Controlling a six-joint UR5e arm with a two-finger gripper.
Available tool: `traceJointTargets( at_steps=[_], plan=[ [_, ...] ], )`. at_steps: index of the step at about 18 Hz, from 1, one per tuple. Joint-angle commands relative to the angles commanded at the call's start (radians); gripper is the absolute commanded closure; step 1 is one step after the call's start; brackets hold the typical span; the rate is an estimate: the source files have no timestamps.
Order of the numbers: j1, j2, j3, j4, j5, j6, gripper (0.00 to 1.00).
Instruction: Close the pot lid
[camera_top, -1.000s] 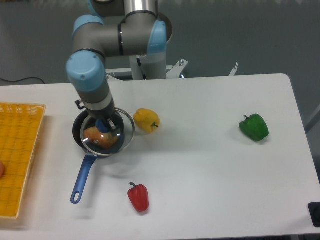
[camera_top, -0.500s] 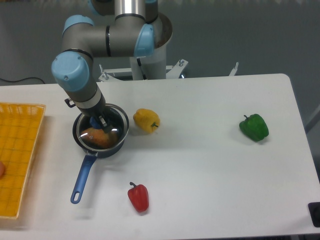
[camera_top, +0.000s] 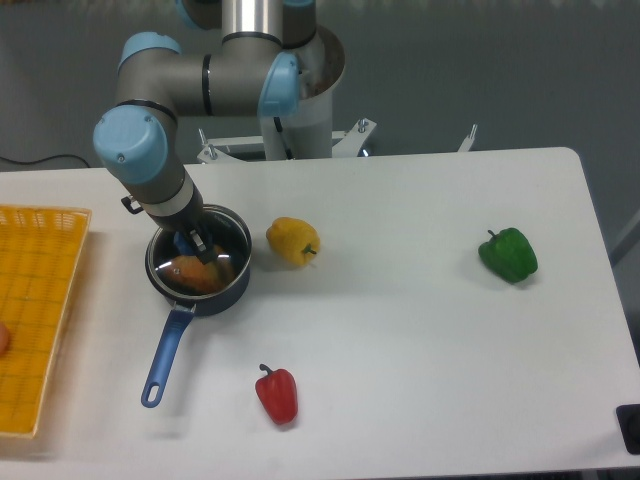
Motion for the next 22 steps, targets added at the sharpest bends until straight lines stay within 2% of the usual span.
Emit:
traceJointTargets(
  at_steps=[13, 18, 22],
  plan=[
    [-0.002, -0.008, -0.006, 0.003, 0.012, -0.005, 0.42],
    [-0.003, -0.017, -0.006, 0.037, 0.014, -0.018, 0.42],
    [-0.003, -0.017, -0.008, 0.037, 0.015, -0.017, 0.42]
  ],
)
